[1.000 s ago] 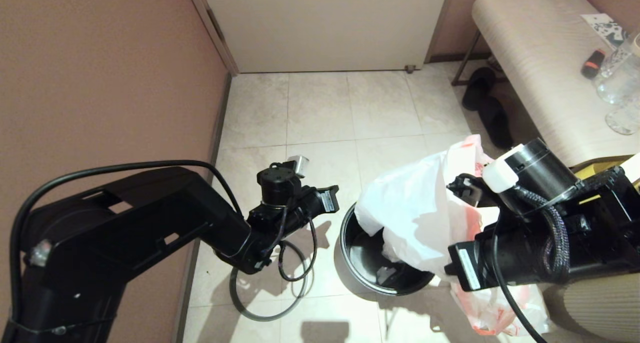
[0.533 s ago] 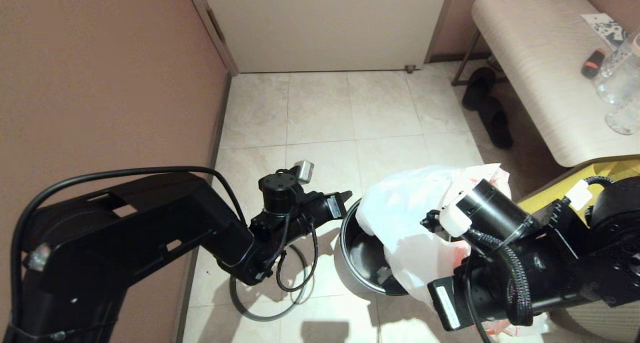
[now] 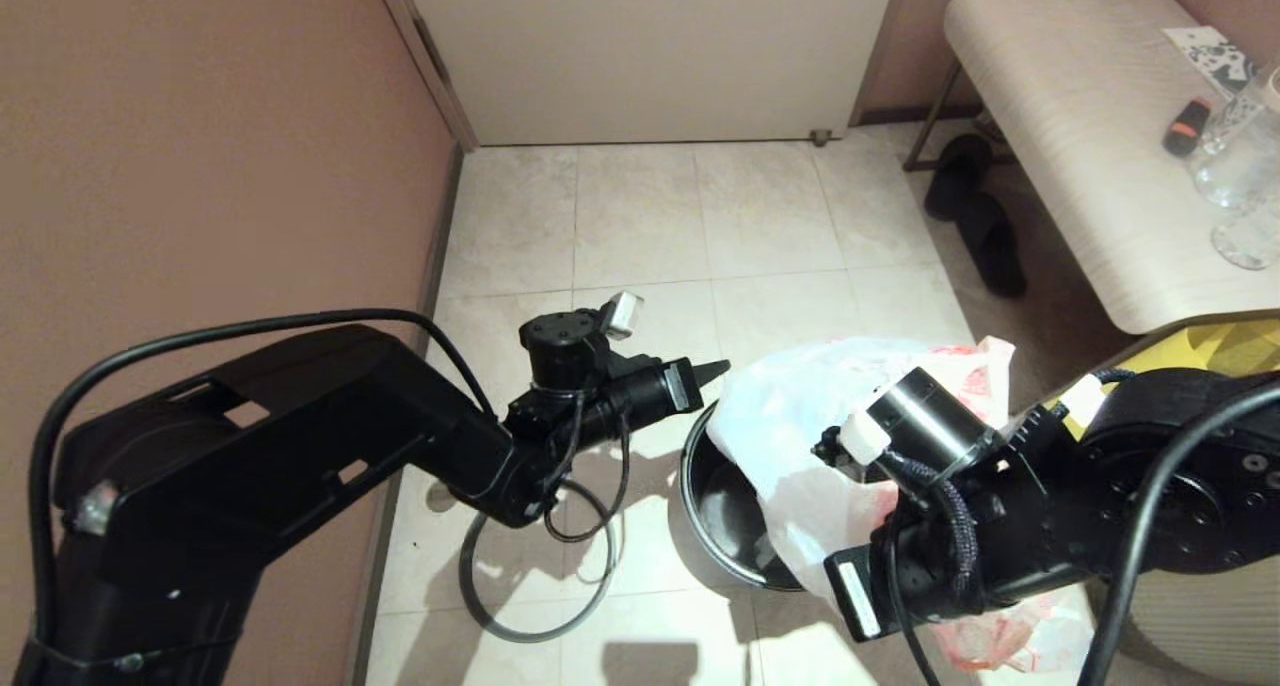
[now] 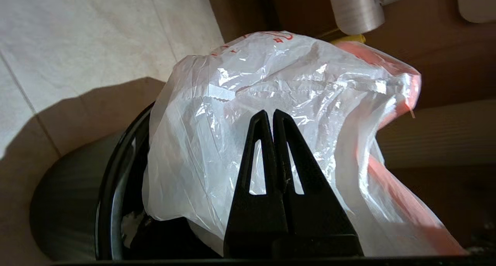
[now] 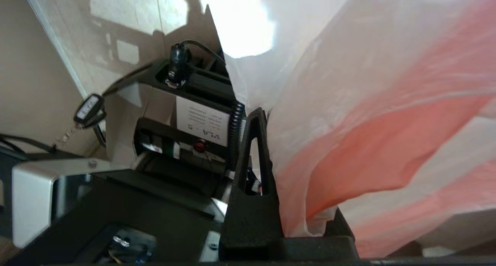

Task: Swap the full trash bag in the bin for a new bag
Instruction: Put the new garbage bag on the trash can

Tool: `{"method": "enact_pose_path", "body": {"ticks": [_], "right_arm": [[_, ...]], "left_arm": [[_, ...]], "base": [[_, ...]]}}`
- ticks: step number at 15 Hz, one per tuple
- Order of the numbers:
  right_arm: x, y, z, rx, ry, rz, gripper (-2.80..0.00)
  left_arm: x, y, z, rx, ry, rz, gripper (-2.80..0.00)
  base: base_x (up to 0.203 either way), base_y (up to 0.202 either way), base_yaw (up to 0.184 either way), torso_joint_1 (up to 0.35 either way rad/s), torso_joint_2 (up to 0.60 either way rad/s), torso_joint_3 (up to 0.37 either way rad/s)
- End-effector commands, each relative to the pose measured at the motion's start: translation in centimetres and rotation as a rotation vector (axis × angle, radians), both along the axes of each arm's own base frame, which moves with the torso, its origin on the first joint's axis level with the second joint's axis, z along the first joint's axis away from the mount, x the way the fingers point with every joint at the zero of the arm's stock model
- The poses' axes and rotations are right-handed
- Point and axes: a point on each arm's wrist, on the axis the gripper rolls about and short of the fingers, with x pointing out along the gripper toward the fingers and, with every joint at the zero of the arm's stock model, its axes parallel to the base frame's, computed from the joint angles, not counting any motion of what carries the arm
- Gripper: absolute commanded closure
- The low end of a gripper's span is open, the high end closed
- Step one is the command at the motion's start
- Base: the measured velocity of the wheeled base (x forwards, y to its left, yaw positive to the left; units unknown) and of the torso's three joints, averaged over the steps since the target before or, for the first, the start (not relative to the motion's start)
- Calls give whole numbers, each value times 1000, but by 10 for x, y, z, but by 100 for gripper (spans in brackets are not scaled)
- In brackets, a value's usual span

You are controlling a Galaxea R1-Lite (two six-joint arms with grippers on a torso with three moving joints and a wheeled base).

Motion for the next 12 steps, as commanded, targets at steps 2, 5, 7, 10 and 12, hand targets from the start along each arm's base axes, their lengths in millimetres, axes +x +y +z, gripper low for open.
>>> {"method": "enact_pose_path", "body": {"ticks": [2,5,7,10,12], "right_arm": [[0,-18,1,9,10,14,0],[-7,-23,11,58,3,63,0],[-12,-26,15,85,7,79,0],[-18,-31,17,112,23,95,0],[-25,-39,17,138,41,104,0]], "left_arm": [[33,19,-10,-8,1,-103,0],[65,15,-18,-13,-4,-143,0],[83,3,-16,-11,0,-160,0],[83,-21,-24,8,54,-231,0],[62,-28,-38,37,144,-310,0]], "base": [[0,0,0,0,0,0],[0,0,0,0,0,0],[0,0,0,0,0,0],[0,0,0,0,0,0],[0,0,0,0,0,0]]}}
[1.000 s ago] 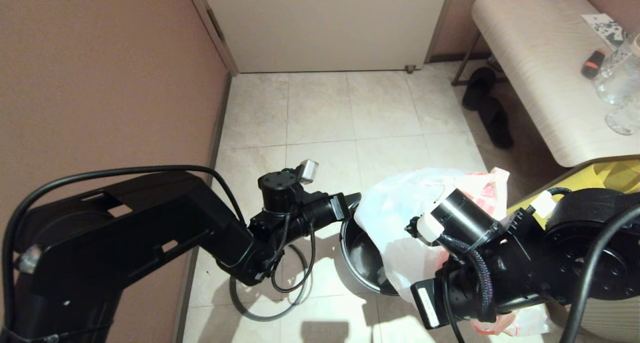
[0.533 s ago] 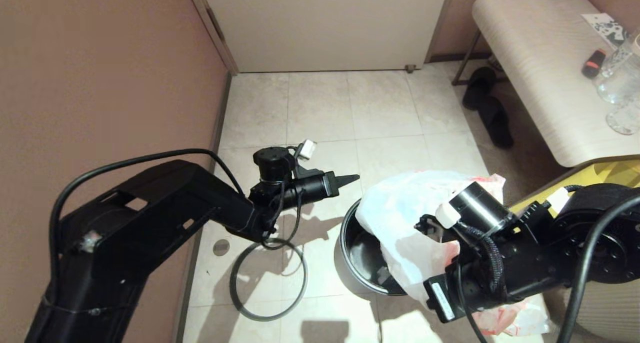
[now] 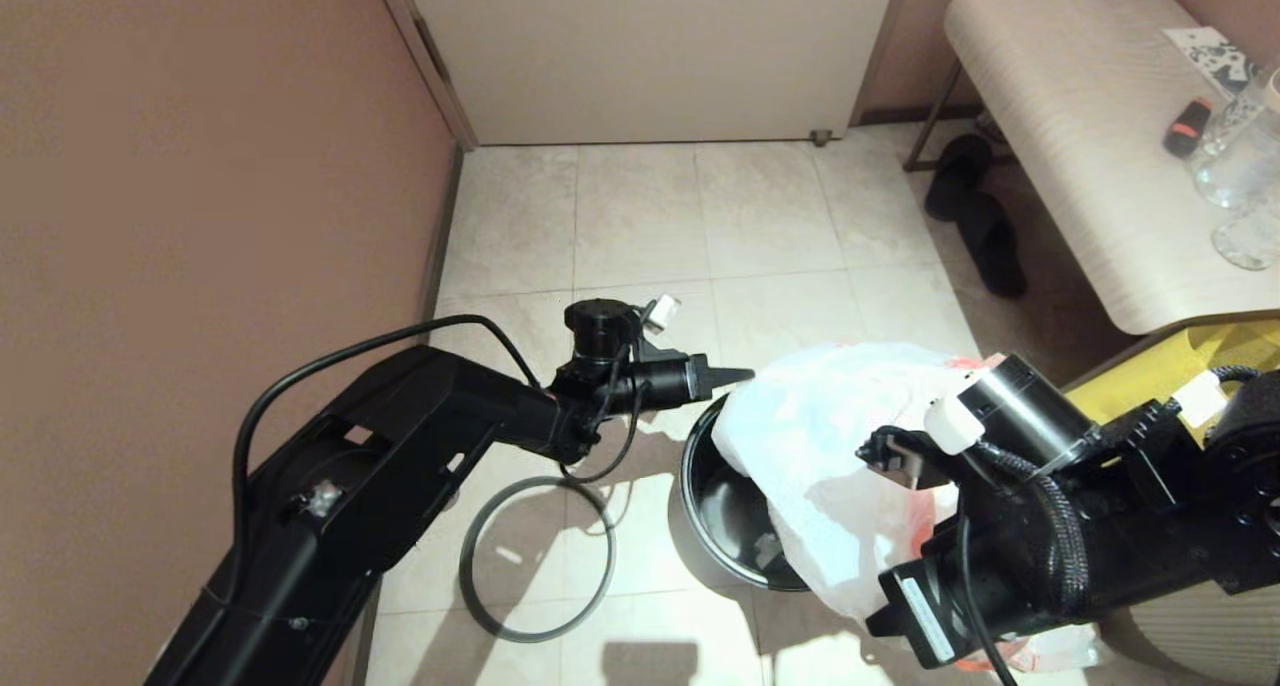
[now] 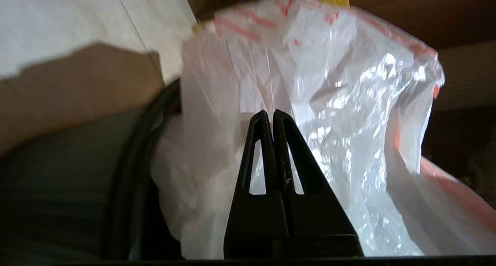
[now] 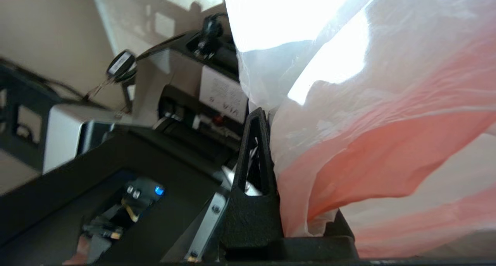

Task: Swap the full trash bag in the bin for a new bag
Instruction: Put the new garbage bag on the trash can

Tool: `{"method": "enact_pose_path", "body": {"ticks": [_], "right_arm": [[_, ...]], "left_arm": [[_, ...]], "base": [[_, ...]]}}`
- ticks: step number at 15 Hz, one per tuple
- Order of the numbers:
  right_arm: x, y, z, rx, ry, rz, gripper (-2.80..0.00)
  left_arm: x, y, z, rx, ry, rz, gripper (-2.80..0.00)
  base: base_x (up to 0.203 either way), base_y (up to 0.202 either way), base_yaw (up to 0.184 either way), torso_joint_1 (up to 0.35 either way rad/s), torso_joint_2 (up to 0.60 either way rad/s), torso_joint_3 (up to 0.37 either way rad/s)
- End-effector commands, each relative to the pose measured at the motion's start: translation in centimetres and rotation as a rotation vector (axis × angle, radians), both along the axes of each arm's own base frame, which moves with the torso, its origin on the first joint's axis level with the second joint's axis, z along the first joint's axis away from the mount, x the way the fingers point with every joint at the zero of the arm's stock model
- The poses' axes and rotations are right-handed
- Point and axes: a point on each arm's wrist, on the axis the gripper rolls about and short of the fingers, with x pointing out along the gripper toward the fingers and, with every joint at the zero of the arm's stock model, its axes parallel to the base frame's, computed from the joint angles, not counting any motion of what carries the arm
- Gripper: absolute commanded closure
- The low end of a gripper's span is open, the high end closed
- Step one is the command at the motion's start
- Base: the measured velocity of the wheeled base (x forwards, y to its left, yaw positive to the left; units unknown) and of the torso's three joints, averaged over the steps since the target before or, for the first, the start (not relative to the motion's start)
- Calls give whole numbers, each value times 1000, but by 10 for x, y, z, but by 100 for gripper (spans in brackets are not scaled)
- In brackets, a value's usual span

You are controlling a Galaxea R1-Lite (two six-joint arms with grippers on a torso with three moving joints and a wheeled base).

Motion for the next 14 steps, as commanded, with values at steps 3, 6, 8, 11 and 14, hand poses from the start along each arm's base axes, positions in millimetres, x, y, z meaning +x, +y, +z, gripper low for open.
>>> {"method": "enact_pose_path", "body": {"ticks": [3,6,8,11,14], "right_arm": [[-1,-26,3,59,19,-4,0],[18,-34,-4,91,16,-43,0],[41,-30,-21,97,5,-63,0],[75,-18,-52,105,-18,-72,0],[96,-21,-53,150,-99,-81,0]], "left_arm": [[-40,-10,-16,47,133,-142,0],[-55,2,-23,84,174,-147,0],[-61,14,-24,107,178,-138,0],[-74,23,-33,148,182,-131,0],[-72,22,-39,154,190,-127,0]], "base": [[0,0,0,0,0,0],[0,0,0,0,0,0],[0,0,0,0,0,0],[0,0,0,0,0,0],[0,0,0,0,0,0]]}}
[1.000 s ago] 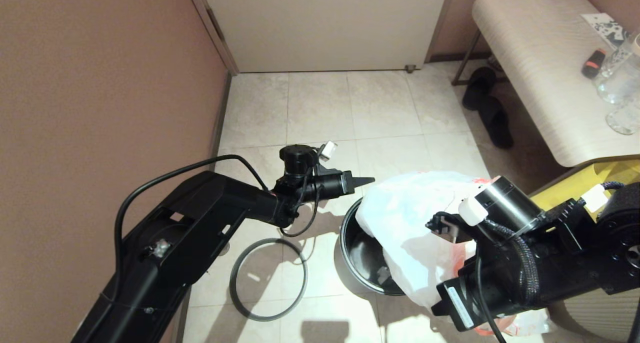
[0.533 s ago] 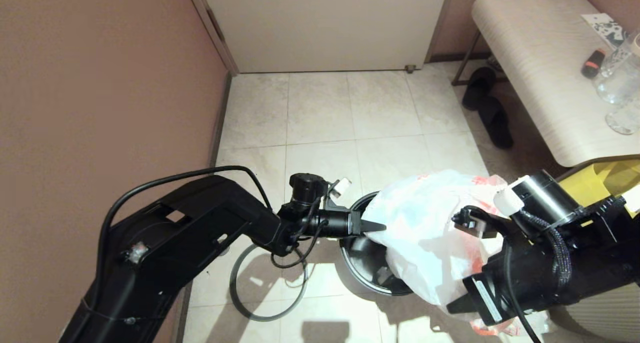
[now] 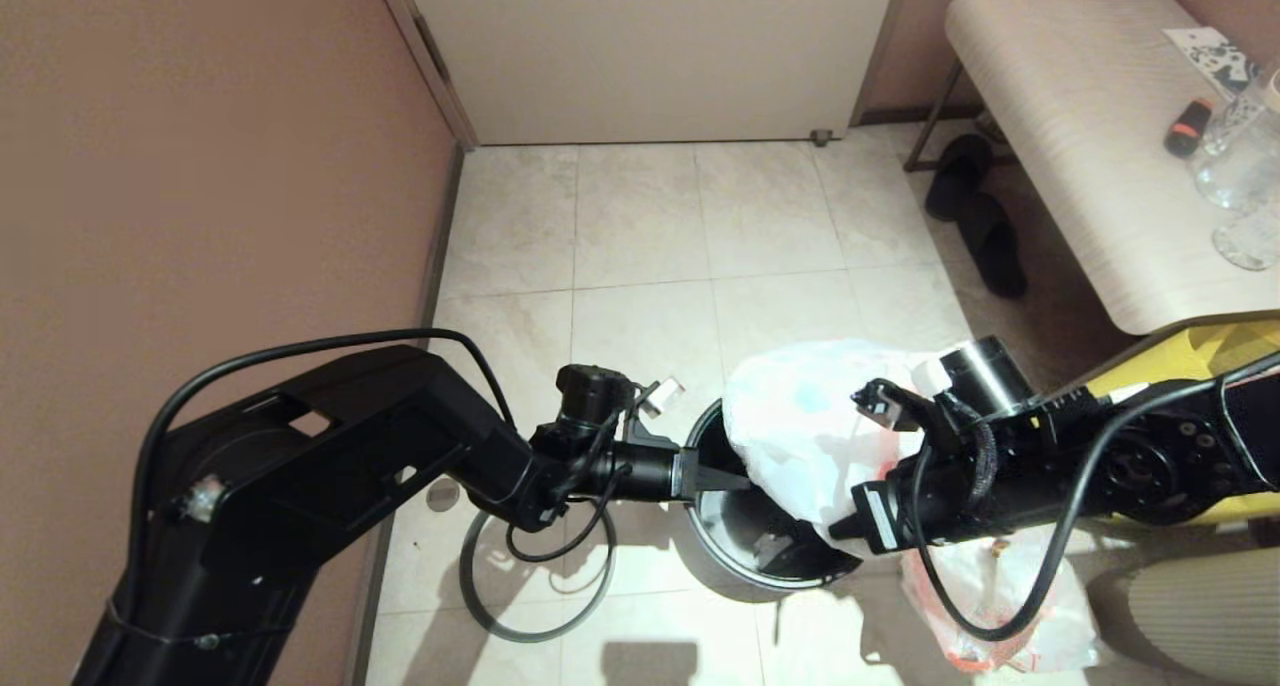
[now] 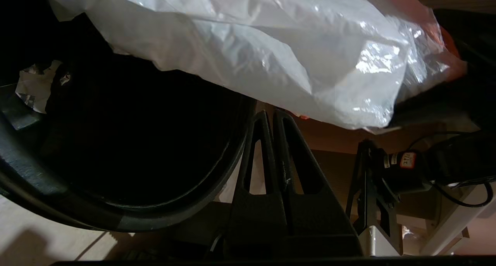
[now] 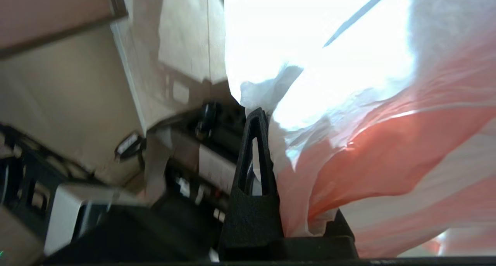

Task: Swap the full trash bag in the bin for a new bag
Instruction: Put the new garbage bag on the trash can

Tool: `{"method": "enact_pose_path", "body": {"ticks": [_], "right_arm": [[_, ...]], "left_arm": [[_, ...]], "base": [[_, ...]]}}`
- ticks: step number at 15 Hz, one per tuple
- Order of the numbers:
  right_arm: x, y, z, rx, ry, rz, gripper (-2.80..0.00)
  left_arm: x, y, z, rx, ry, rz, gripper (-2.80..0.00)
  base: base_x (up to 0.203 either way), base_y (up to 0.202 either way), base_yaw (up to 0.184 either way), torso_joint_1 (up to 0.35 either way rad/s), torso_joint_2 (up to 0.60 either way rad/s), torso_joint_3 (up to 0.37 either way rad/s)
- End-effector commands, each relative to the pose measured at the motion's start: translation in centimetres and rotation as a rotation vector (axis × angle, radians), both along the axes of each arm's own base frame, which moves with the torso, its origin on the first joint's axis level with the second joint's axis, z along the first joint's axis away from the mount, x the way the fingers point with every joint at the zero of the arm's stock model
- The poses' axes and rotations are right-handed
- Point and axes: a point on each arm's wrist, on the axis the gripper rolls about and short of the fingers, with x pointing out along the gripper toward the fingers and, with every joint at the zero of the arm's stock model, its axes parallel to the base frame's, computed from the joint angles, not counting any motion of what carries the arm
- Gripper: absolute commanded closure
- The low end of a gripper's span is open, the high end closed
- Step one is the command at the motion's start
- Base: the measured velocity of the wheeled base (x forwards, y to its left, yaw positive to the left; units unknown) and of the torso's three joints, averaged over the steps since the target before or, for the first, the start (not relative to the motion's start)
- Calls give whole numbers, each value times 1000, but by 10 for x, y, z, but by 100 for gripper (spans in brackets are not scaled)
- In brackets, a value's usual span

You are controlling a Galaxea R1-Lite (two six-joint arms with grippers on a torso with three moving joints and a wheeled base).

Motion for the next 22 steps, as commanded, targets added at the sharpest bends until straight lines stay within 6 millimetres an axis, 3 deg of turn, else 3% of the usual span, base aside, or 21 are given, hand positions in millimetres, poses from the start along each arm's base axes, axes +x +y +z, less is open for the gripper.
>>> {"method": "enact_pose_path", "body": {"ticks": [1,3,5,8,10,13,17,18,22], "right_arm": [[18,-7,-13,28,4,-19,0],[27,-9,-20,30,7,-28,0],[37,-6,-28,21,21,-30,0],[9,1,-8,-24,82,7,0],[-11,11,9,-94,71,14,0],[-37,17,44,-59,-33,58,0],[-52,31,41,-115,-15,100,0],[-52,33,37,-123,-3,107,-280],[-66,28,44,-195,19,93,-280]], "left_arm": [[1,1,-5,1,8,1,0],[9,13,-1,-6,5,31,0],[12,28,19,-23,-31,68,0],[2,53,51,-11,-106,202,0],[1,57,68,-26,-218,313,0],[-5,60,104,-78,-309,356,0],[-8,60,110,-73,-298,355,0],[-9,61,114,-75,-301,355,0],[-10,60,114,-75,-301,354,0]], "base": [[0,0,0,0,0,0],[0,0,0,0,0,0],[0,0,0,0,0,0],[0,0,0,0,0,0],[0,0,0,0,0,0],[0,0,0,0,0,0],[0,0,0,0,0,0],[0,0,0,0,0,0],[0,0,0,0,0,0]]}}
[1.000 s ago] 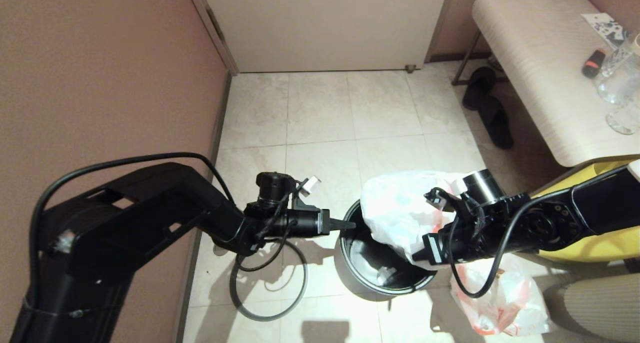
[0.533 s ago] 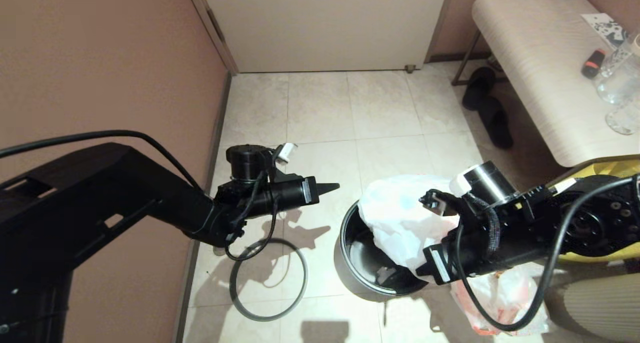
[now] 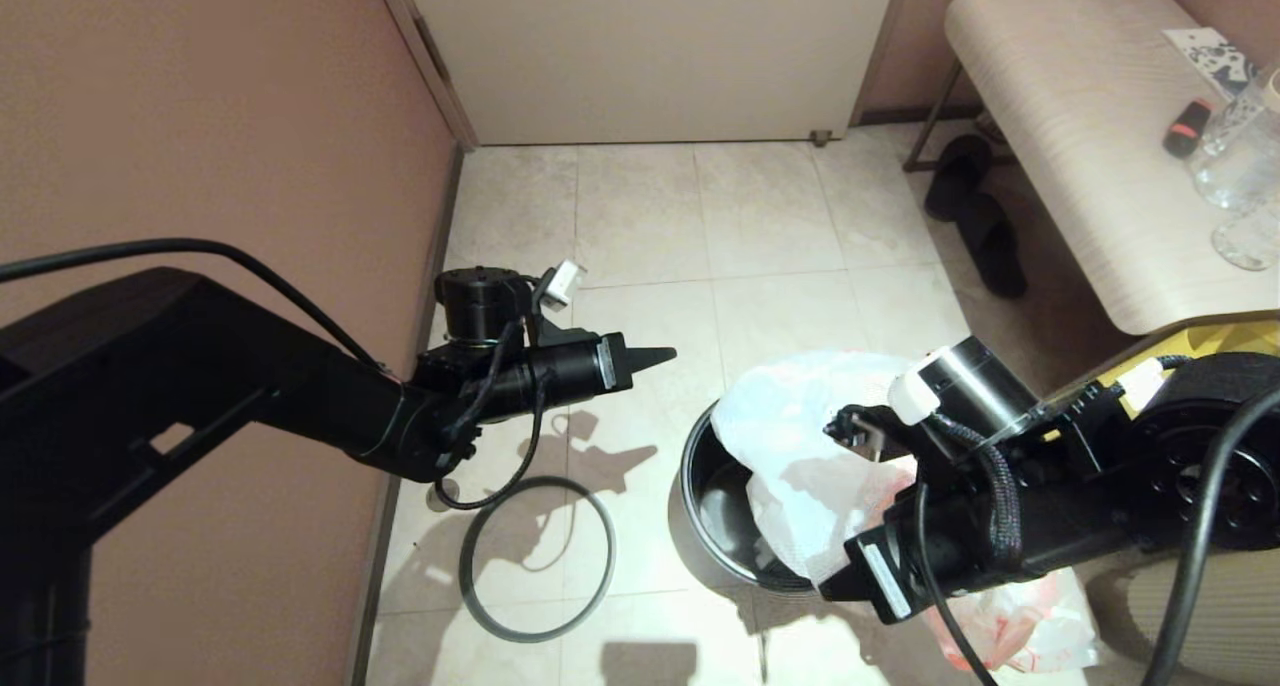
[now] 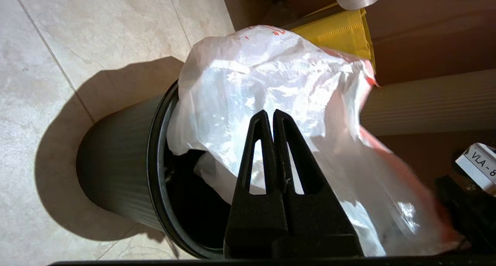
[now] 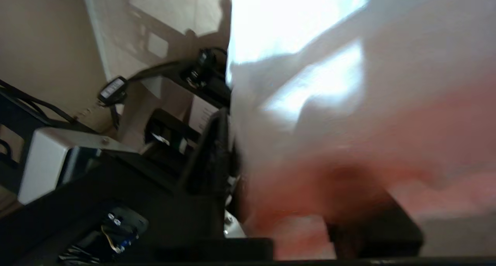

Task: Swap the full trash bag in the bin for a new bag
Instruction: Put the new garbage bag on the trash can

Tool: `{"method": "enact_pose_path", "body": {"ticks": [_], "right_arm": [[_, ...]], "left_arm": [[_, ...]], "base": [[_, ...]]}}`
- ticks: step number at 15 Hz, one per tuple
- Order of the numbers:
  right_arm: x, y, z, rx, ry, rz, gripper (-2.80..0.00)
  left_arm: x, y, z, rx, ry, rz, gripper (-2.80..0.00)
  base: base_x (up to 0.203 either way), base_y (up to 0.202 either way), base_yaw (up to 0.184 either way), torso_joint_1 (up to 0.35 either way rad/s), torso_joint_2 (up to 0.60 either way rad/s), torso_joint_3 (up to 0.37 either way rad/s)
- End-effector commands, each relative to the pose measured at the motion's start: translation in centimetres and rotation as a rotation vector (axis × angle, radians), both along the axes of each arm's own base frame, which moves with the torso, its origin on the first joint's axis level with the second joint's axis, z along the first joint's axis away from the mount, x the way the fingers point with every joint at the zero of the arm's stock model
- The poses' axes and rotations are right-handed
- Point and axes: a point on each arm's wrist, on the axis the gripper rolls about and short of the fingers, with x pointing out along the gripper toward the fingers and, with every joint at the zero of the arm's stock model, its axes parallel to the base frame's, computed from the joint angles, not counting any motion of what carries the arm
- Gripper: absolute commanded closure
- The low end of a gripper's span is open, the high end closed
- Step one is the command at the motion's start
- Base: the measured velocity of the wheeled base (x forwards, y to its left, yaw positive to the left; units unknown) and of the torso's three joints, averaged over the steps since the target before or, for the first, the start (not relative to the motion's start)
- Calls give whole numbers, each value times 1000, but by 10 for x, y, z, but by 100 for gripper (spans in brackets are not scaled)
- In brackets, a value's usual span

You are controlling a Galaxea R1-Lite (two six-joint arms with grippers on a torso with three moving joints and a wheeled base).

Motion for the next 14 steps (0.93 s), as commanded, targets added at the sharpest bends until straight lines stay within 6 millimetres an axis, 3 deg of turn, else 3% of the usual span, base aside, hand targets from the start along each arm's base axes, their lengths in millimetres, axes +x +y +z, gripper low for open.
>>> {"method": "enact_pose_path", "body": {"ticks": [1,6,8,9,10,14], "right_arm": [[-10,-7,9,-21,2,-27,-280],[-34,-28,45,140,10,-239,-280],[-29,-43,53,171,-15,-315,-280],[-20,-51,55,191,-40,-363,-132],[-6,-57,58,234,-97,-405,0],[75,-74,62,409,-349,-515,0]], "left_arm": [[-1,-1,2,-5,-6,-7,0],[-6,0,12,-15,-27,-10,0],[-7,-1,13,-12,-30,-12,0],[-7,-2,12,-13,-30,-14,0],[-8,-5,11,-12,-26,-21,0],[-17,-32,10,59,-109,81,0]], "base": [[0,0,0,0,0,0],[0,0,0,0,0,0],[0,0,0,0,0,0],[0,0,0,0,0,0],[0,0,0,0,0,0],[0,0,0,0,0,0]]}}
